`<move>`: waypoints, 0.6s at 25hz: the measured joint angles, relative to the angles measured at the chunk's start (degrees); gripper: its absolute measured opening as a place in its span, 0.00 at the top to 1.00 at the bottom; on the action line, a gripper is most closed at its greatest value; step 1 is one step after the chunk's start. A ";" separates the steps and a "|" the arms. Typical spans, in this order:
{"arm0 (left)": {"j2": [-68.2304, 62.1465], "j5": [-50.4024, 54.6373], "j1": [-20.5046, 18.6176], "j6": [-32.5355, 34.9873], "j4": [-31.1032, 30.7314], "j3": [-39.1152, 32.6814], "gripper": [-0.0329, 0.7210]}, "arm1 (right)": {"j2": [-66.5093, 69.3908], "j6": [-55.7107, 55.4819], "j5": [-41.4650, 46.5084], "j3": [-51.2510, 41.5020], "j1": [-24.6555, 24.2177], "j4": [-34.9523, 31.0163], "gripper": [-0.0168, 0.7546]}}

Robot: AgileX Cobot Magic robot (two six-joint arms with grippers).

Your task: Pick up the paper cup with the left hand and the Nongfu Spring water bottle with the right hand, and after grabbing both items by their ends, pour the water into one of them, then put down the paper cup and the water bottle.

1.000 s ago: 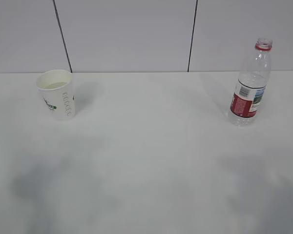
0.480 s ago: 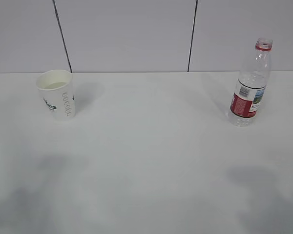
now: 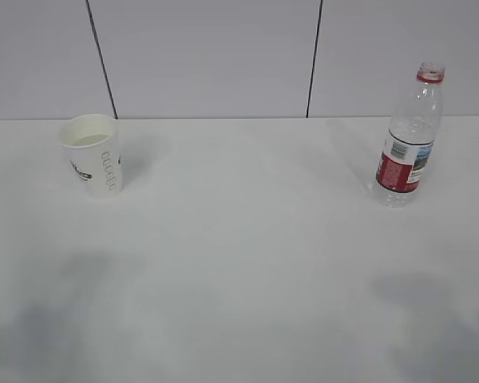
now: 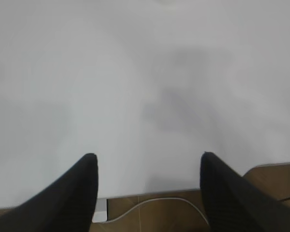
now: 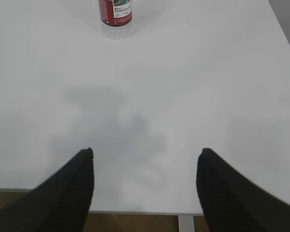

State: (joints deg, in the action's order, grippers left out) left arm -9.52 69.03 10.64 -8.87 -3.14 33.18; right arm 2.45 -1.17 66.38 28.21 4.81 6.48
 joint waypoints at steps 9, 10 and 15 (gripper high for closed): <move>0.00 -5.27 0.00 0.00 -0.95 -2.17 0.31 | -1.47 0.00 -0.26 0.00 0.00 0.00 0.33; 0.00 -5.27 0.00 0.00 -0.95 -2.17 0.31 | -2.24 0.00 -0.26 0.00 0.00 0.00 0.33; 0.26 -5.37 0.00 0.00 -1.02 -2.17 0.31 | -3.38 0.00 -0.26 0.00 0.00 0.30 0.33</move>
State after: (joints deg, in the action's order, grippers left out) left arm -9.26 63.66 10.64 -8.87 -4.17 31.01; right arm -0.93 -1.17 66.12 28.21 4.81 6.78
